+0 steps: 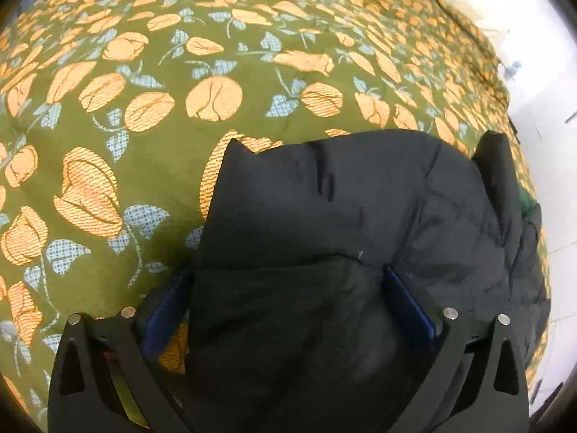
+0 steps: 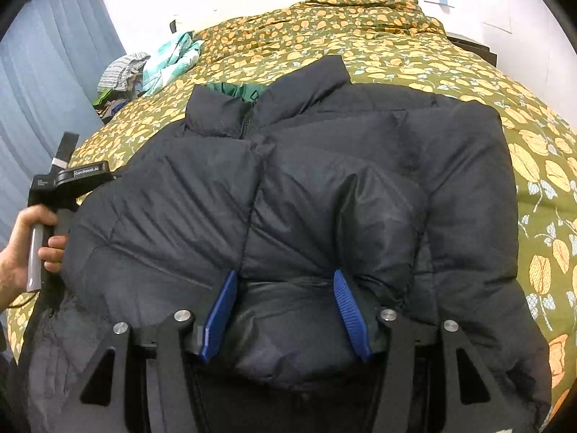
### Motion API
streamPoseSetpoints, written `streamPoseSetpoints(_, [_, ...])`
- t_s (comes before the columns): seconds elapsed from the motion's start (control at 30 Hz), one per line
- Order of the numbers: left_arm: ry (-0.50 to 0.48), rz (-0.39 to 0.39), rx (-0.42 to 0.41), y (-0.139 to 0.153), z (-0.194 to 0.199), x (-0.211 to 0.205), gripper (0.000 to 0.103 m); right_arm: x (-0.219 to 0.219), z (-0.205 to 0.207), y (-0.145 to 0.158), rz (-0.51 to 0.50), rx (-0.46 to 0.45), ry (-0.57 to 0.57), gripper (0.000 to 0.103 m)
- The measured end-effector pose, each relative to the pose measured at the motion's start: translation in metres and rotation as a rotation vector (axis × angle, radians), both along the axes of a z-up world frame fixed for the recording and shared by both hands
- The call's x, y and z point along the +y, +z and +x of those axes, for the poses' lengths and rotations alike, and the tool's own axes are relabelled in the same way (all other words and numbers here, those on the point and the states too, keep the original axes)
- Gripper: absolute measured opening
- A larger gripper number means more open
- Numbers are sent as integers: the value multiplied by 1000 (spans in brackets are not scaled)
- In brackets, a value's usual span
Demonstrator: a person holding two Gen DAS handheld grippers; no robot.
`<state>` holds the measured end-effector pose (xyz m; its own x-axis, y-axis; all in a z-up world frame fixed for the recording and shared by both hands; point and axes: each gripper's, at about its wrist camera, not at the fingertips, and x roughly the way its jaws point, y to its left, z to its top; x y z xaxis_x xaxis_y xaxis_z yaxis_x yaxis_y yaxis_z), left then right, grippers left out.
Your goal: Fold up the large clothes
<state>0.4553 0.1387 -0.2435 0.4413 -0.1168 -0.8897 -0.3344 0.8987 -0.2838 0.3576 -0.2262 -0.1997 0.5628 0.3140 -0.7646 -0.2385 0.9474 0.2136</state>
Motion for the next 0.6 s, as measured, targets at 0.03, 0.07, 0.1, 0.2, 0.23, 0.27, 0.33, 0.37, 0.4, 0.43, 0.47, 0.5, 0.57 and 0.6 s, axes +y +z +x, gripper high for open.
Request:
streamPoseSetpoints(0.03, [-11, 26, 1, 3, -1, -4, 102, 1, 0, -1, -10, -3, 0, 57])
streamPoseSetpoints(0.07, [-23, 53, -3, 9, -3, -8, 101, 1, 0, -1, -15, -5, 0, 57])
streamPoseSetpoints(0.1, [-39, 74, -16, 17, -7, -12, 97, 1, 0, -2, -17, -6, 0, 57])
streamPoseSetpoints(0.2, [-82, 83, -88, 46, -32, -17, 97, 0, 0, -2, -13, -6, 0, 57])
streamPoseSetpoints(0.23, [-108, 82, -123, 57, -49, -20, 97, 0, 0, -2, -15, -6, 0, 57])
streamPoseSetpoints(0.27, [-130, 86, -143, 64, -62, -22, 98, 1, 1, -2, -19, -5, 0, 57])
streamPoseSetpoints(0.33, [-195, 130, -171, 73, -95, -31, 100, 3, 1, 0, -30, -1, 0, 57])
streamPoseSetpoints(0.37, [-229, 159, -170, 73, -110, -36, 100, 4, 1, 0, -35, 2, 0, 57])
streamPoseSetpoints(0.4, [-262, 198, -156, 70, -128, -41, 100, 5, 1, 3, -46, 6, 0, 57])
streamPoseSetpoints(0.43, [-282, 227, -148, 68, -144, -45, 100, 6, 0, 6, -65, 12, 1, 57])
streamPoseSetpoints(0.47, [-297, 248, -145, 66, -159, -47, 100, 8, -1, 11, -86, 24, 1, 57])
streamPoseSetpoints(0.5, [-309, 259, -145, 64, -180, -48, 100, 9, -3, 16, -100, 38, -2, 57])
streamPoseSetpoints(0.57, [-336, 244, -157, 64, -222, -47, 100, 7, -17, 31, -100, 54, -15, 58])
streamPoseSetpoints(0.6, [-344, 244, -153, 63, -234, -48, 100, 4, -26, 38, -93, 51, -15, 62])
